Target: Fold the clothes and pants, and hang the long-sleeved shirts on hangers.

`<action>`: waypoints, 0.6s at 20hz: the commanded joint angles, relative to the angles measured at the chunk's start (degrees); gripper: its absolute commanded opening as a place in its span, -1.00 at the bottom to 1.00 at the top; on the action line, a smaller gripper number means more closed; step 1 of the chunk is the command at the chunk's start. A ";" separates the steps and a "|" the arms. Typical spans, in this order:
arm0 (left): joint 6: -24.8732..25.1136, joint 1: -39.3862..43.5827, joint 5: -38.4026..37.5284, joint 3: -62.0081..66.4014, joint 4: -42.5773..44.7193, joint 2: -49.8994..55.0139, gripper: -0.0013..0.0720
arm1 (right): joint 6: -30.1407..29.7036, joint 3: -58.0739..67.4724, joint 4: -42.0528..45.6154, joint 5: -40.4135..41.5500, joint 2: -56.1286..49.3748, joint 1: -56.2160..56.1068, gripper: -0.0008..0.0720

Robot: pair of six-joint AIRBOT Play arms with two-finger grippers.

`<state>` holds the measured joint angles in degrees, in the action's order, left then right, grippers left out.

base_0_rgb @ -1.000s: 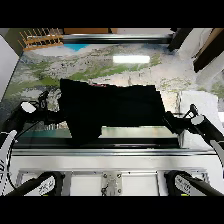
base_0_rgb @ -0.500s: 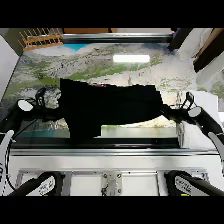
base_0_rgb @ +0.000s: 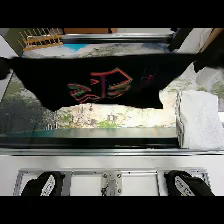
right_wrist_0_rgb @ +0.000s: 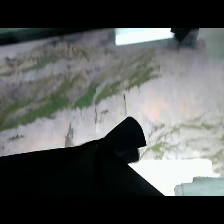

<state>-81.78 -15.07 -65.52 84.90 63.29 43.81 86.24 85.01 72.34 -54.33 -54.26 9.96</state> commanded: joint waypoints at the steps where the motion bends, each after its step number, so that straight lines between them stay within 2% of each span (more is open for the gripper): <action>1: -0.11 -0.26 -0.59 7.48 0.13 -10.75 -0.95 | -0.59 5.62 1.25 -2.27 9.44 -0.02 -0.95; 7: -4.24 -0.26 -0.26 8.04 0.15 -19.96 -0.95 | 0.42 5.62 4.94 -7.02 17.99 -0.02 -0.95; 12: -5.75 -0.26 -1.88 8.00 0.02 -12.37 -0.95 | 3.15 5.62 5.42 -9.92 14.29 -0.07 -0.95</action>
<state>-86.54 -15.29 -66.32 92.75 63.37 27.92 87.90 90.54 77.01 -61.67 -38.20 9.96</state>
